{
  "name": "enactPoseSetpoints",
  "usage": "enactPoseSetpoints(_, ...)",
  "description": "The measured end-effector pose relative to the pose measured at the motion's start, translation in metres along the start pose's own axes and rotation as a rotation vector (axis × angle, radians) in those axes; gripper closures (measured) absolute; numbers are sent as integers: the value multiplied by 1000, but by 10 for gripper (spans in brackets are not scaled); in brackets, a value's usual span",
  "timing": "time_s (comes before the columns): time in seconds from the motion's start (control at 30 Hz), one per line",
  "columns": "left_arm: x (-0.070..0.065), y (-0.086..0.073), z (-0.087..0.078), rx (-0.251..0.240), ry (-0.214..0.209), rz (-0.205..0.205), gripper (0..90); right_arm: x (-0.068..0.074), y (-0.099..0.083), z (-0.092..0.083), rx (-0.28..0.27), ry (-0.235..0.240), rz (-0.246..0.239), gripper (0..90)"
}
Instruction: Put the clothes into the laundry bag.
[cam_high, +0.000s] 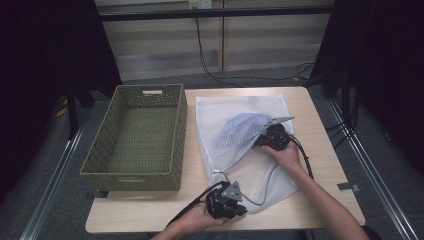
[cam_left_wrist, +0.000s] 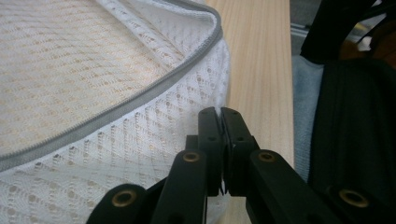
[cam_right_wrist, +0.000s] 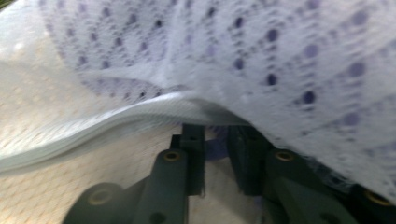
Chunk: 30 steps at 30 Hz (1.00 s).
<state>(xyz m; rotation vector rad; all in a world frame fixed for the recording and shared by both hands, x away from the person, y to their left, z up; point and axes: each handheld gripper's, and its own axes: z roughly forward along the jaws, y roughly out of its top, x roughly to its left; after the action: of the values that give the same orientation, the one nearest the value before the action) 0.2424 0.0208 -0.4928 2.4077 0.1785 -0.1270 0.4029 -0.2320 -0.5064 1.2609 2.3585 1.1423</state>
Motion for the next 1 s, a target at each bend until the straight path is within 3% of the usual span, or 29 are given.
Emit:
enactPoseSetpoints(0.03, 1, -2, 3, -52, -30, -17, 879, 1, 0, -1, 6, 7, -6, 728)
enactPoseSetpoints(0.23, 2, -2, 2, -44, -32, -27, 879, 7, -9, -15, 19, 119, -46, 664)
enactPoseSetpoints(0.27, 2, -1, 1, -20, -35, -26, 879, 8, -10, -18, 12, 131, -46, 659)
enactPoseSetpoints(0.43, 3, -1, 0, -11, -39, -27, 879, 17, -14, -39, -20, 193, -80, 653)
enactPoseSetpoints(0.5, 2, -2, 2, -42, -37, -39, 879, 19, -16, -49, -39, 200, -87, 644)
enactPoseSetpoints(0.53, 3, -1, 0, -7, -37, -29, 879, 19, -16, -54, -60, 196, -86, 637)
enactPoseSetpoints(0.57, 3, 0, 0, -2, -36, -29, 879, 19, -16, -60, -82, 190, -88, 635)
enactPoseSetpoints(0.67, 3, 0, 0, -7, -41, -30, 879, 13, -9, -73, -172, 181, -75, 619)
enactPoseSetpoints(0.73, 2, -1, 2, -35, -38, -38, 879, 11, -5, -76, -202, 190, -71, 605)
enactPoseSetpoints(0.77, 3, 0, 0, -7, -36, -16, 879, 11, -3, -75, -202, 191, -81, 595)
enactPoseSetpoints(0.83, 2, -1, 3, -40, -36, -24, 879, 13, -1, -71, -182, 189, -107, 583)
enactPoseSetpoints(1.0, 4, 0, 0, -5, -40, -16, 879, 13, 7, -59, -177, 155, -121, 511)
